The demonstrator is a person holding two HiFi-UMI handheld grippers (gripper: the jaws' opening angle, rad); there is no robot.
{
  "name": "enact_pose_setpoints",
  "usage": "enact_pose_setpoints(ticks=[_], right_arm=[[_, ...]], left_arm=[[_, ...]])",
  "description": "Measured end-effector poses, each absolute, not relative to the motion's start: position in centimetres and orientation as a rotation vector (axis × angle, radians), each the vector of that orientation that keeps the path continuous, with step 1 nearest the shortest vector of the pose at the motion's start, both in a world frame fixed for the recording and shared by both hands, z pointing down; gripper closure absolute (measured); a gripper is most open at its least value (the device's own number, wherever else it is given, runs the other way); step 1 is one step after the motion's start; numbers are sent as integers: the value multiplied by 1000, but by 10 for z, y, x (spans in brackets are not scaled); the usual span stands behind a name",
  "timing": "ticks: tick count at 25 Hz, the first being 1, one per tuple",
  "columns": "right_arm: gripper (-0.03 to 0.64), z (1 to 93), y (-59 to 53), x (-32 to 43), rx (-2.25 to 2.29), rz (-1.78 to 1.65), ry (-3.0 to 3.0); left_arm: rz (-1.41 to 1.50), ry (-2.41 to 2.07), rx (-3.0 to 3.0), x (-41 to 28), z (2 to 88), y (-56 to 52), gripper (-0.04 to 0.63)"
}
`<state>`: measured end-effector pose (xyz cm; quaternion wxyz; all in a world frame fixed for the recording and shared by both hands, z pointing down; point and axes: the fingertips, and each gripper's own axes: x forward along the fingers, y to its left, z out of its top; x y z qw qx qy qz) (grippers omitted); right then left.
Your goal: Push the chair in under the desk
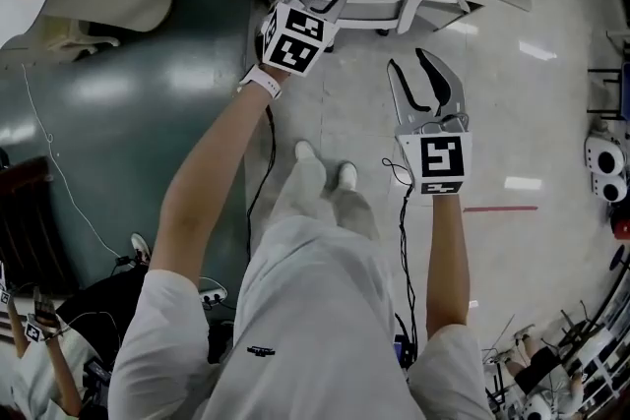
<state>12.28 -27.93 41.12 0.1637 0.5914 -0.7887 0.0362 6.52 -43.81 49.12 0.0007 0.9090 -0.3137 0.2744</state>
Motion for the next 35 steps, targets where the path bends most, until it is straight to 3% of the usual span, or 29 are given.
enact_pose_setpoints(ticks=[9,14,21,35], right_arm=[[457,372,-235,132,1778,102,-2287],[516,356,-203,128,1771,49,-2289],[515,334,-156,124,1787,58,-2369],[515,336,-66,128,1772,93,-2432]], left_arm=[[540,-1121,2750,16,431,-334,467],[389,-1185,2705,-3,397,-267,495],[306,-1240,2661,-12,364,-182,549],[223,-1360,2648,-25,333,-93,580]])
